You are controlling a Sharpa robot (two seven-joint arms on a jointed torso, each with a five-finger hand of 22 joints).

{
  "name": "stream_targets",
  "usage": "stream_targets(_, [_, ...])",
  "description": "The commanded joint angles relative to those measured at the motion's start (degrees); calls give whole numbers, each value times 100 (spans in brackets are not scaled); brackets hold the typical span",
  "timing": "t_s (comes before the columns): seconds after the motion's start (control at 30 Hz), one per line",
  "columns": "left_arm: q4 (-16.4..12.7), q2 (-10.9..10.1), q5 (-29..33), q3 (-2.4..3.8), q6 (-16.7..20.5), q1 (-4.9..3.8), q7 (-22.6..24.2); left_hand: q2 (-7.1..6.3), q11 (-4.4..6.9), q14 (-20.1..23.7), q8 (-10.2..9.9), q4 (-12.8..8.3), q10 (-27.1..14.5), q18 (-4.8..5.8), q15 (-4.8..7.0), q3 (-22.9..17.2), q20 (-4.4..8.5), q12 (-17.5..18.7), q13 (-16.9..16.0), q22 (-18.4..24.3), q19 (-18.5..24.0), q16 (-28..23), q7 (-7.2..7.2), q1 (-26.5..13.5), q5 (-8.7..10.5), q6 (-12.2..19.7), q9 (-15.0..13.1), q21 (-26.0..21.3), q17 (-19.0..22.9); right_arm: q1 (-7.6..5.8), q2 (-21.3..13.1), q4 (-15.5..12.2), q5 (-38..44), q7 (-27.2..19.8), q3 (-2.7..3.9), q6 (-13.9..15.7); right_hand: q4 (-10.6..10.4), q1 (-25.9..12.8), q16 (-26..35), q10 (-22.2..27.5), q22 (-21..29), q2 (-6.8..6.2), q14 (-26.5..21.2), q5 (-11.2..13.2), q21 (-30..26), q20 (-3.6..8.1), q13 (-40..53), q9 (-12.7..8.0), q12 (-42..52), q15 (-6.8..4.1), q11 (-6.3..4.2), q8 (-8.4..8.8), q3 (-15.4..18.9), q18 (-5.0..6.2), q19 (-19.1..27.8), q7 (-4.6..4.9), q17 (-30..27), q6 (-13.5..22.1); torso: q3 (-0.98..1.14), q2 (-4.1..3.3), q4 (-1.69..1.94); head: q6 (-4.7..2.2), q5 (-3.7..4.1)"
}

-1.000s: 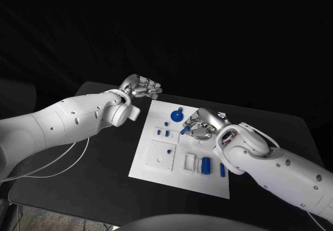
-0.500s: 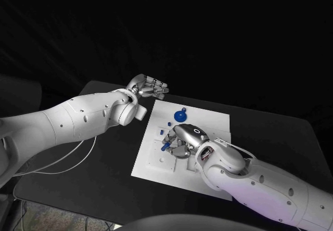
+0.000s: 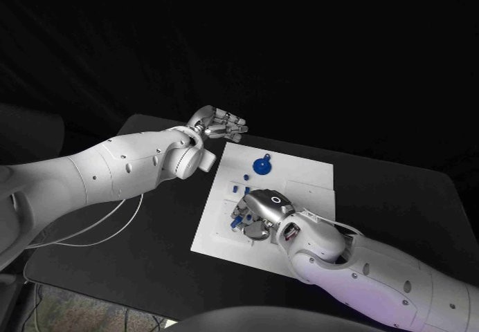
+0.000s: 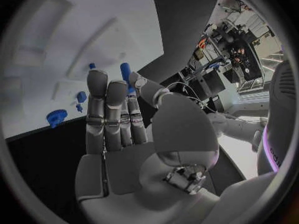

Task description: Assemble the parts on the task board

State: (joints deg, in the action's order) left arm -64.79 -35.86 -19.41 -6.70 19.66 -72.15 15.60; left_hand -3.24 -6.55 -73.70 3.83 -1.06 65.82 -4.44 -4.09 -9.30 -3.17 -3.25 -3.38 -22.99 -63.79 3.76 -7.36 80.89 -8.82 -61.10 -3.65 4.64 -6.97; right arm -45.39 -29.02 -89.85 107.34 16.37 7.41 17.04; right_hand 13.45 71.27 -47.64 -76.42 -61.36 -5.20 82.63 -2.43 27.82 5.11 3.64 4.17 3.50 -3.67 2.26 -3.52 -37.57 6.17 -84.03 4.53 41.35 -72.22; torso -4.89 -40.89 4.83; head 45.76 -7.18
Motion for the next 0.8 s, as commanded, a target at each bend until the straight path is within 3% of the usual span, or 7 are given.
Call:
stream_targets(0.03, [-26, 10, 49, 3, -59, -3, 20, 27, -3, -5, -25, 18, -20, 71, -10, -22, 2, -9, 6, 5, -16, -17, -25, -10, 16, 8, -2, -28, -5, -5, 26, 18, 248, -27, -25, -90, 15, -7, 15, -158, -7, 35, -4, -36, -24, 32, 4, 50, 12, -36, -115, -19, -9, 62, -210, -10, 5, -32, -1, -1, 1, 7, -7])
stream_targets(0.8, [-33, 11, 50, 2, -101, -3, -6, 24, -5, -3, -24, 31, -24, 72, -11, -14, -1, -9, 7, 16, -16, -17, -24, -18, 19, 10, -2, -31, -6, -6, 105, 118, 345, 163, -116, -251, 48, -17, 18, -160, -53, 44, -3, -37, -26, 33, 5, 51, 11, -36, -116, -18, -6, 56, -211, -12, 14, -38, 0, 3, -1, 75, -36])
